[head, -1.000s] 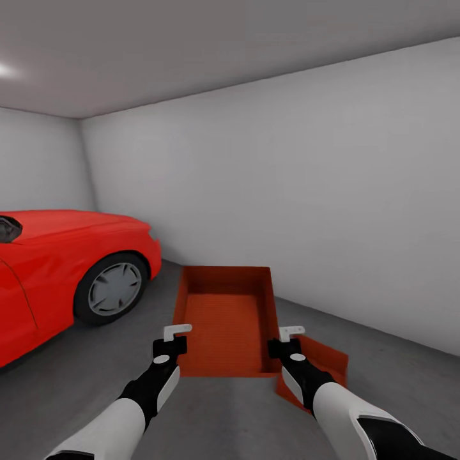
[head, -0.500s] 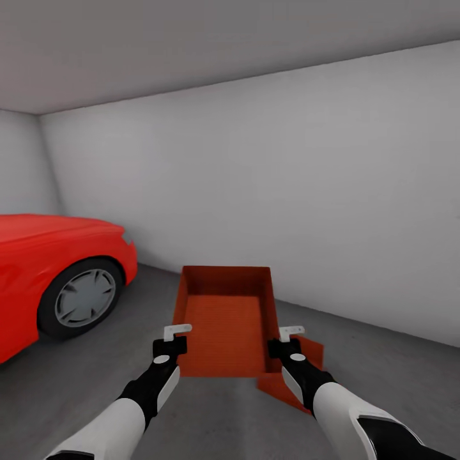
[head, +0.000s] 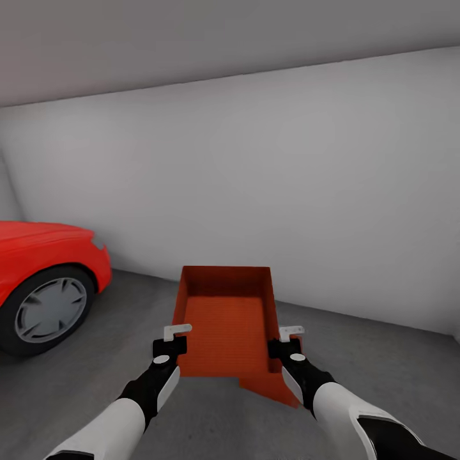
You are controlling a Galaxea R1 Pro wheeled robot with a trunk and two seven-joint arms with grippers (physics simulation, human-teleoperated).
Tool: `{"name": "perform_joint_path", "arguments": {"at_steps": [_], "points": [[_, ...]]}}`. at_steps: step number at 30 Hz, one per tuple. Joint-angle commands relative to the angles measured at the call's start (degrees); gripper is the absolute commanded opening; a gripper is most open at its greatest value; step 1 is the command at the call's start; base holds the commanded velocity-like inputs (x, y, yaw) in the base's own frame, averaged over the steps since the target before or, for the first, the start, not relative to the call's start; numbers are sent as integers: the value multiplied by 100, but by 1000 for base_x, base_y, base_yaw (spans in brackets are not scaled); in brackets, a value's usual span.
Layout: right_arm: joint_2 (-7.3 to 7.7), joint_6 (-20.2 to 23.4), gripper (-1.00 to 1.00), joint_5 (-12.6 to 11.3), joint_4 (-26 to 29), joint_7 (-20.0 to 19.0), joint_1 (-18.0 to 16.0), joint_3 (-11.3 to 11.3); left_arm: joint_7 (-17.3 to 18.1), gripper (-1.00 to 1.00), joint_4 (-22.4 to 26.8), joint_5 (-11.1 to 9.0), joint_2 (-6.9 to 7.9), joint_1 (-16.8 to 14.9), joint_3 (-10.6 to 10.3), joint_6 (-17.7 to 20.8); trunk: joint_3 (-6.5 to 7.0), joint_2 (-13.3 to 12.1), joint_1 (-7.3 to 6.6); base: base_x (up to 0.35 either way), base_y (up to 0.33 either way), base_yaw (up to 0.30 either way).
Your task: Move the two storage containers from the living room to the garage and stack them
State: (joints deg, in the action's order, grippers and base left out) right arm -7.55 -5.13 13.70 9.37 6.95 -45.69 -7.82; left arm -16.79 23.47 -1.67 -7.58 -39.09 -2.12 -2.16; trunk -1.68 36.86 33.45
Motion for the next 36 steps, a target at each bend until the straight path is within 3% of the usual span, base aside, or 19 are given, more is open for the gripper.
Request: {"name": "perform_joint_path", "arguments": {"at_steps": [1, 9, 22, 36], "points": [[25, -23, -100, 89, 44, 254, -10, -290, -79, -100, -9, -20, 212, -2, 2, -13, -11, 10, 2, 0, 0, -249], [19, -21, -100, 84, 42, 254, -10, -289, -79, -100, -9, -26, 210, -2, 9, -11, -11, 10, 2, 92, 0, -249], [23, -23, -100, 80, 39, 254, -10, -290, -79, -100, -9, -26, 213, -2, 10, -9, -11, 10, 2, 313, 8, -249], [25, -22, -100, 80, 44, 254, -10, -290, -70, -100, -9, -27, 213, -3, 14, -4, -11, 10, 2, 321, 131, -249]]}}
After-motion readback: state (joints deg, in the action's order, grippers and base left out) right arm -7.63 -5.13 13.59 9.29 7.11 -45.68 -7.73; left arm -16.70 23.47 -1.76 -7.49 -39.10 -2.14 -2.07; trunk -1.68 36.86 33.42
